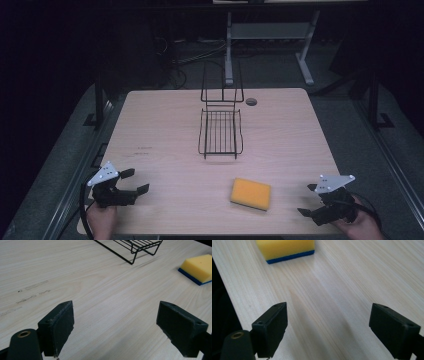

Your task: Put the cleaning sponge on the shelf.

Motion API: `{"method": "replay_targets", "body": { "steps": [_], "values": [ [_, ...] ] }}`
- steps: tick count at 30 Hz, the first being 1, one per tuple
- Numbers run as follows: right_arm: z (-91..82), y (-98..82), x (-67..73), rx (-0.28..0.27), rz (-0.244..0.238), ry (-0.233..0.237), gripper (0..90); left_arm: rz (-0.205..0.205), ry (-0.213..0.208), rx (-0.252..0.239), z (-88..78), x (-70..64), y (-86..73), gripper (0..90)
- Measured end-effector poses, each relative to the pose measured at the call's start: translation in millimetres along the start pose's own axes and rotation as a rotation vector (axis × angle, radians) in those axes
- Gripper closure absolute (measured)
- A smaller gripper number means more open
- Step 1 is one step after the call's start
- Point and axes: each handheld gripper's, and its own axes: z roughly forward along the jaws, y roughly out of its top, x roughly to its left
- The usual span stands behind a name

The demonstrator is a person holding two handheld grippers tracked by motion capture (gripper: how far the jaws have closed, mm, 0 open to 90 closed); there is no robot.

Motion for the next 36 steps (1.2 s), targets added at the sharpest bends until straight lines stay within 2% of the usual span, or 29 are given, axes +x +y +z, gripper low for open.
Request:
{"method": "replay_targets", "body": {
  "steps": [8,24,32,36],
  "values": [
    [3.9,4.7,2.3,0.001,-0.016,0.014,14.9,-0.006,0.002,-0.007,-1.7,1.5,-0.8,14.1],
    [6.7,27.9,16.5,0.026,-0.097,0.040,14.8,-0.014,0.004,-0.011,-2.8,2.8,-1.6,14.1],
    [10.3,44.0,25.2,0.028,-0.146,0.072,14.8,-0.015,0.009,-0.013,-4.5,5.1,-1.7,14.1],
    [16.3,58.8,32.4,0.028,-0.179,0.105,14.8,-0.014,0.010,-0.018,-4.7,4.8,-1.7,14.1]
  ]
}}
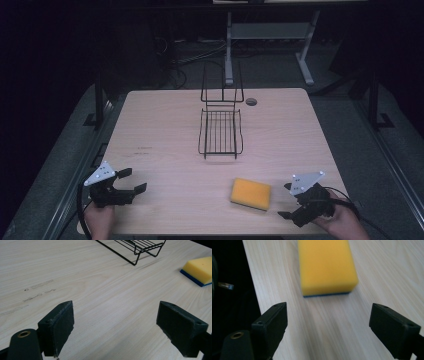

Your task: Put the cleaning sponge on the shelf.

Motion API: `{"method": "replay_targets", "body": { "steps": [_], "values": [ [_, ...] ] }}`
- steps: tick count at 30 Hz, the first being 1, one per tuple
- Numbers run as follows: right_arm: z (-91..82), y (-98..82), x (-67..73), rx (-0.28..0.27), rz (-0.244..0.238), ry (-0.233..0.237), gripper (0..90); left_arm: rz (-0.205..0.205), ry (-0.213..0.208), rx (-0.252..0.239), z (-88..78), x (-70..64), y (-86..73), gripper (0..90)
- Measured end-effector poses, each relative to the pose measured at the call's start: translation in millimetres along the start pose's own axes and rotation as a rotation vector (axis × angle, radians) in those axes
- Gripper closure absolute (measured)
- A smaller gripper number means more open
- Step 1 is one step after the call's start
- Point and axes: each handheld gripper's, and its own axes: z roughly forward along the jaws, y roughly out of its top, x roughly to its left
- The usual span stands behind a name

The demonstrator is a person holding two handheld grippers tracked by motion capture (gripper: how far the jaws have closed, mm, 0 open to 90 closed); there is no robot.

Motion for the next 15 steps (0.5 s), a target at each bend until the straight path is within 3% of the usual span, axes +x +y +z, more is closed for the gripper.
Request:
{"method": "replay_targets", "body": {
  "steps": [10,15],
  "values": [
    [11.6,25.9,0.8,-0.001,-0.059,0.047,14.7,0.005,-0.004,0.004,0.3,0.3,0.6,14.1],
    [20.0,35.7,-2.1,0.010,-0.067,0.071,14.7,0.004,-0.003,0.002,-0.2,0.3,0.6,14.1]
  ]
}}
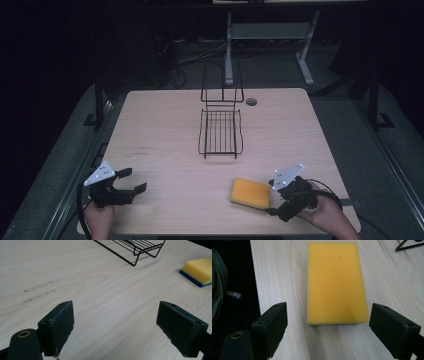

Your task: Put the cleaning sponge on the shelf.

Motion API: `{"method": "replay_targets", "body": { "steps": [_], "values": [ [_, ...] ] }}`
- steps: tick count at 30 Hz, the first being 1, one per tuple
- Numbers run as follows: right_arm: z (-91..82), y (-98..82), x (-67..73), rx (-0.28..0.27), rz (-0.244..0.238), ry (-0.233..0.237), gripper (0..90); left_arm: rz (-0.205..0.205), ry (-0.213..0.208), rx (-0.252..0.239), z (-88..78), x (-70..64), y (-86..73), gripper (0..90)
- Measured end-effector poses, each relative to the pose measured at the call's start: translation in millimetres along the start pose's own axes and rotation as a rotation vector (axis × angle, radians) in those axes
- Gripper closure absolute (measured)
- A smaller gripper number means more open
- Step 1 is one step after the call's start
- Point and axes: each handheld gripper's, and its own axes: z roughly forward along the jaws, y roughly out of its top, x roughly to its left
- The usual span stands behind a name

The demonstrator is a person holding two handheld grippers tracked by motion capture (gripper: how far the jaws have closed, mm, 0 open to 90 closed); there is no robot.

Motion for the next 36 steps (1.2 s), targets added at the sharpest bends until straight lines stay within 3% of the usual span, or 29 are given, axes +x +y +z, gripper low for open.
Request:
{"method": "replay_targets", "body": {
  "steps": [13,36],
  "values": [
    [12.6,13.9,-11.5,-0.011,0.000,0.048,14.7,-0.001,-0.004,0.000,0.8,-0.5,0.4,14.1],
    [46.5,34.5,-21.4,0.059,-0.027,0.088,14.3,-0.002,-0.006,-0.004,0.1,0.2,0.7,14.1]
  ]
}}
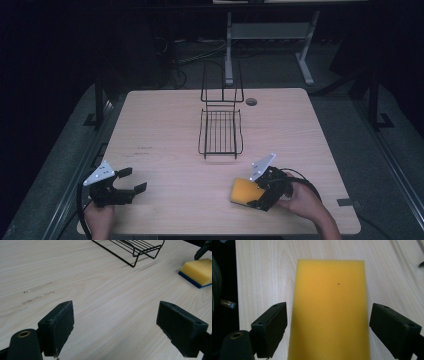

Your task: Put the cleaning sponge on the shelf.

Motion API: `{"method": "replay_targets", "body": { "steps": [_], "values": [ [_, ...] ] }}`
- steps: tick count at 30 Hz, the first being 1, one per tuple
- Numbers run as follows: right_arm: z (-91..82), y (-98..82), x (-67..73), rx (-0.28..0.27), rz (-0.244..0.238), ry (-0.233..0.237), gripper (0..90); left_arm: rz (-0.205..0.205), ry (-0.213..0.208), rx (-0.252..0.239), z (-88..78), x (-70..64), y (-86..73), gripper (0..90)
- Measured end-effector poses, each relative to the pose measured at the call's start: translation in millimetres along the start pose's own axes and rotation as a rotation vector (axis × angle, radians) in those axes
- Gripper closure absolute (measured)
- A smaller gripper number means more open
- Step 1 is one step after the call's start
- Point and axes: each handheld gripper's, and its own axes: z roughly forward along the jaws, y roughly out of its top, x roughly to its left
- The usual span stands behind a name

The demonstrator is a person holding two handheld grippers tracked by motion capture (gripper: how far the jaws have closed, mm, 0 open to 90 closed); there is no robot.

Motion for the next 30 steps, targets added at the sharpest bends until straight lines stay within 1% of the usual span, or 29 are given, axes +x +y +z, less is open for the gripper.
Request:
{"method": "replay_targets", "body": {
  "steps": [8,11,13,17,27,29,30],
  "values": [
    [7.4,0.7,-1.1,0.013,-0.005,0.001,14.4,-0.001,-0.001,-0.005,0.2,-0.4,0.2,14.1],
    [8.5,-0.1,-0.7,0.010,0.002,0.000,14.4,-0.001,-0.001,-0.004,0.1,-0.4,0.2,14.1],
    [11.8,-0.8,-0.4,0.022,-0.002,-0.011,14.4,0.000,-0.001,-0.004,-0.1,-0.3,0.2,14.1],
    [13.5,1.0,1.3,0.017,-0.019,-0.027,14.4,-0.002,-0.001,-0.006,-0.1,-0.5,0.3,14.1],
    [16.9,0.8,2.8,0.030,-0.007,-0.029,14.6,-0.001,-0.001,-0.007,-0.4,-0.1,0.2,14.1],
    [17.7,-0.7,2.7,0.023,-0.008,-0.034,14.6,-0.001,-0.001,-0.008,-0.5,-0.1,0.3,14.1],
    [18.4,-1.7,2.6,0.026,0.003,-0.027,14.6,-0.002,0.001,-0.009,-0.7,0.0,0.2,14.1]
  ]
}}
